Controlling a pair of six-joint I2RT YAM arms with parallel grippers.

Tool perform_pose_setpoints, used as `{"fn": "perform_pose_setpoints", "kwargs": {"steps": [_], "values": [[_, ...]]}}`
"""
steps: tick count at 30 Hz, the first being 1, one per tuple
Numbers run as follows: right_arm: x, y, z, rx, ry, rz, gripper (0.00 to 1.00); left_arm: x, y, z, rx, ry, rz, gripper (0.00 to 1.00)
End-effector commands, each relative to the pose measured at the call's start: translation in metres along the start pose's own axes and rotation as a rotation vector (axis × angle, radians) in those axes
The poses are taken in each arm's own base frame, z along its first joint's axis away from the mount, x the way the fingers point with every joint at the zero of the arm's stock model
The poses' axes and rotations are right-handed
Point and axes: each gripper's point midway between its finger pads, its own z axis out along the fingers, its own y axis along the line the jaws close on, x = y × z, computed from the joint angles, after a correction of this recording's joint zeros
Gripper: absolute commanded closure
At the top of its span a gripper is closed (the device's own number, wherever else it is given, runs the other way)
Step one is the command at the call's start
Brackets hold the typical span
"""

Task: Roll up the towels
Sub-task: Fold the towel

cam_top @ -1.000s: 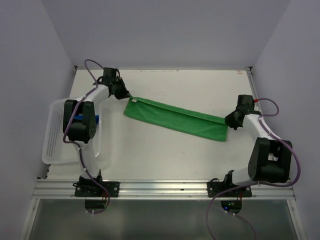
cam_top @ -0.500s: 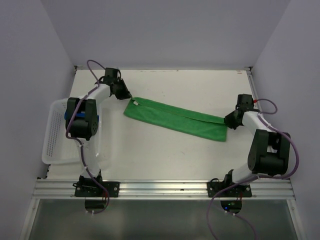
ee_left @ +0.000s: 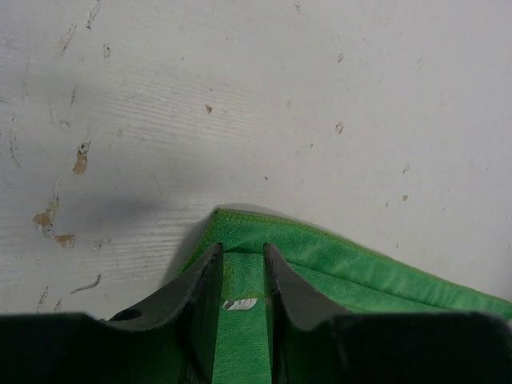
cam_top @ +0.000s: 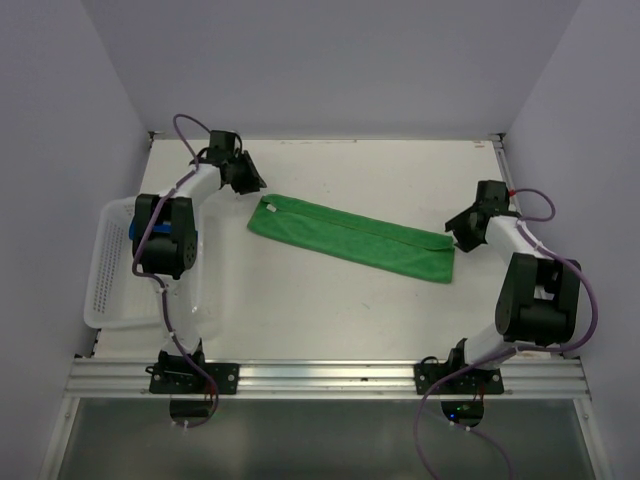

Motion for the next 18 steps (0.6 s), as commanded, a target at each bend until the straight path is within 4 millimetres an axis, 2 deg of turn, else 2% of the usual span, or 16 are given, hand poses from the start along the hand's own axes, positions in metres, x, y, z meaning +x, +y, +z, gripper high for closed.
{"fn": "perform_pose_setpoints", "kwargs": {"steps": [1,8,14,18], "values": [[-0.007,0.006,-0.006,-0.023,-0.013,-0.011,0.52,-0.008,-0.012,0.0,0.033,-0.016,0.033,0.69],[0.008,-0.001,-0.005,-0.027,0.034,0.003,0.55,0.001,-0.004,-0.001,0.015,-0.001,0.04,0.69],[0.017,-0.009,-0.003,-0.014,0.057,0.001,0.7,0.007,-0.002,0.004,0.013,0.013,0.039,0.7],[0.022,-0.015,-0.003,-0.002,0.068,-0.004,0.74,0.009,-0.004,0.005,0.018,0.015,0.043,0.72]]}}
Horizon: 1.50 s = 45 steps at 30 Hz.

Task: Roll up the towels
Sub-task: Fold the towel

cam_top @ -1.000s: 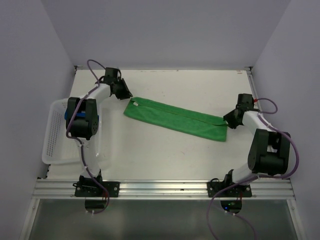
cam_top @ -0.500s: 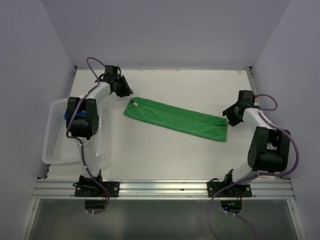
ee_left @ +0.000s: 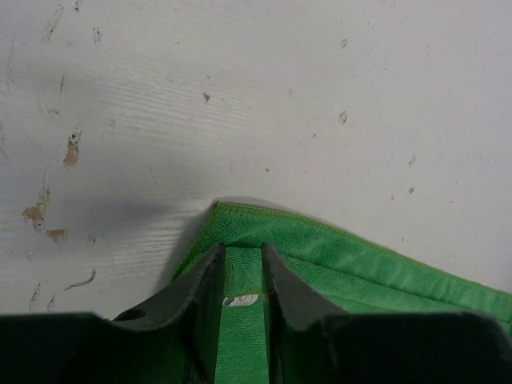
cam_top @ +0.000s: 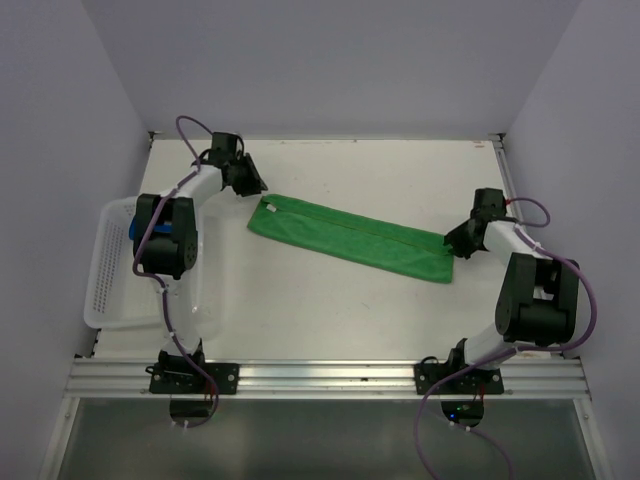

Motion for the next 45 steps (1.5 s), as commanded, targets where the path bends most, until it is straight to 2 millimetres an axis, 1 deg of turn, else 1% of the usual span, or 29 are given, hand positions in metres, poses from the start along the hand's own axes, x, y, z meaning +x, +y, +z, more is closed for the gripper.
{"fn": "perform_pose_setpoints", "kwargs": {"steps": [1,7,15,22,24,29,30,33,37,39,41,45], "values": [[0.0,0.001,-0.009,-0.028,-0.001,-0.001,0.74,0.002,-0.005,0.004,0.02,0.0,0.038,0.72],[-0.002,0.003,-0.018,-0.035,-0.007,-0.022,0.73,-0.001,-0.006,0.006,0.019,-0.006,0.045,0.75],[-0.004,0.003,-0.033,-0.041,-0.02,-0.049,0.66,0.002,-0.004,0.005,0.012,0.009,0.052,0.77],[-0.004,0.0,-0.039,-0.04,-0.025,-0.068,0.61,0.005,-0.005,0.001,0.009,0.021,0.054,0.77],[-0.003,-0.001,-0.04,-0.038,-0.026,-0.072,0.6,0.008,-0.001,0.0,-0.004,0.028,0.055,0.77],[-0.002,-0.004,-0.038,-0.031,-0.026,-0.078,0.6,0.009,0.003,-0.008,-0.028,0.017,0.064,0.76],[0.0,-0.006,-0.037,-0.027,-0.022,-0.08,0.6,0.012,0.005,-0.008,-0.033,0.023,0.06,0.76],[0.001,-0.008,-0.036,-0.022,-0.02,-0.083,0.6,0.011,0.006,-0.012,-0.045,0.014,0.061,0.73],[0.002,-0.009,-0.033,-0.024,-0.017,-0.086,0.6,0.005,0.009,-0.019,-0.073,-0.016,0.073,0.72],[0.004,-0.01,-0.032,-0.023,-0.01,-0.085,0.6,0.003,0.009,-0.021,-0.077,-0.025,0.077,0.69],[0.005,-0.01,-0.03,-0.024,-0.007,-0.085,0.59,-0.002,0.005,-0.025,-0.066,-0.045,0.079,0.68],[0.006,-0.011,-0.029,-0.021,-0.006,-0.085,0.59,-0.005,-0.001,-0.029,-0.048,-0.054,0.079,0.66]]}}
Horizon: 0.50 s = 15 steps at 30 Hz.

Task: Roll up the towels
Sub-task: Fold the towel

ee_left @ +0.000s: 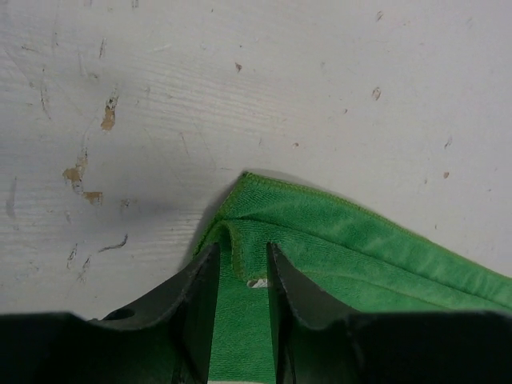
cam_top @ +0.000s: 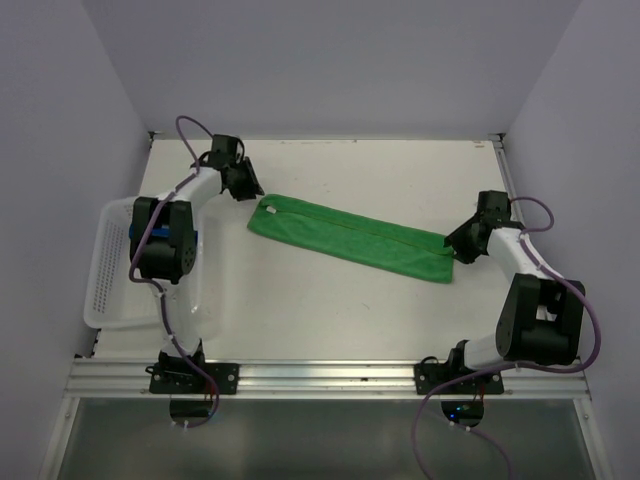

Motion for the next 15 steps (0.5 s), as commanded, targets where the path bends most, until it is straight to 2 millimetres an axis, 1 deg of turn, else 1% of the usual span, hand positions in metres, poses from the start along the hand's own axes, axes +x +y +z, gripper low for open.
{"fn": "perform_pose_setpoints", "kwargs": {"steps": [1,5,11,15], "values": [[-0.002,-0.001,-0.001,-0.009,-0.01,-0.012,0.59,-0.017,-0.014,-0.021,0.033,-0.064,0.029,0.66],[-0.002,-0.001,0.0,-0.01,-0.009,-0.012,0.59,-0.007,-0.016,-0.017,0.057,-0.028,0.016,0.66],[-0.001,-0.002,-0.001,-0.008,-0.009,-0.015,0.59,0.009,-0.007,-0.016,0.037,0.002,0.012,0.66],[0.0,-0.001,0.001,-0.012,-0.005,-0.01,0.59,0.012,-0.008,-0.016,0.044,0.004,0.009,0.66]]}}
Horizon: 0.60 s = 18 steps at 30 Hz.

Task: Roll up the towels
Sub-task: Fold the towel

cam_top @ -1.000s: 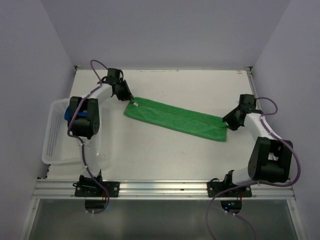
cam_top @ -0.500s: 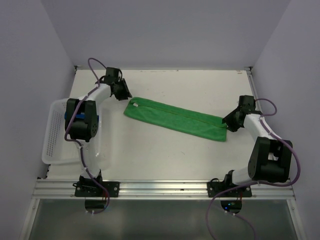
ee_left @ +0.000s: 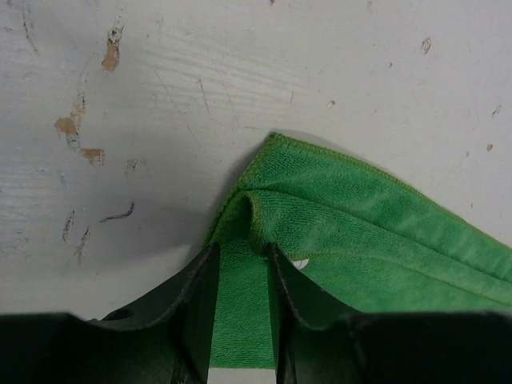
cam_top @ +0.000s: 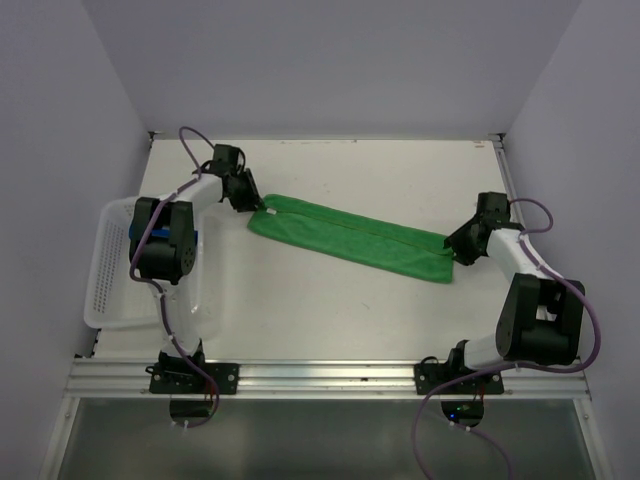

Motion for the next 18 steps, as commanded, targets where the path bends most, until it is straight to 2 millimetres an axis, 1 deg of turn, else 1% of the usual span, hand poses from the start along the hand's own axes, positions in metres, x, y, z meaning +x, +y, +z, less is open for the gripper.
{"fn": "perform_pose_setpoints", "kwargs": {"steps": [1,9,14,15,17,18], "values": [[-0.002,0.001,0.0,-0.017,-0.011,-0.008,0.59,-0.011,-0.021,-0.017,0.062,-0.047,0.015,0.66],[-0.001,-0.001,0.0,-0.012,-0.009,-0.011,0.59,-0.014,-0.03,-0.015,0.093,-0.064,0.012,0.66],[0.0,-0.001,0.001,-0.014,-0.007,-0.011,0.59,-0.017,-0.031,-0.016,0.094,-0.079,0.01,0.67],[-0.001,-0.001,0.001,-0.015,-0.008,-0.011,0.59,-0.017,-0.03,-0.015,0.094,-0.079,0.01,0.7],[0.0,-0.002,0.001,-0.012,-0.007,-0.011,0.59,-0.018,-0.032,-0.015,0.102,-0.083,0.006,0.72],[0.0,-0.002,0.001,-0.013,-0.006,-0.012,0.6,-0.019,-0.033,-0.015,0.106,-0.086,0.007,0.75]]}}
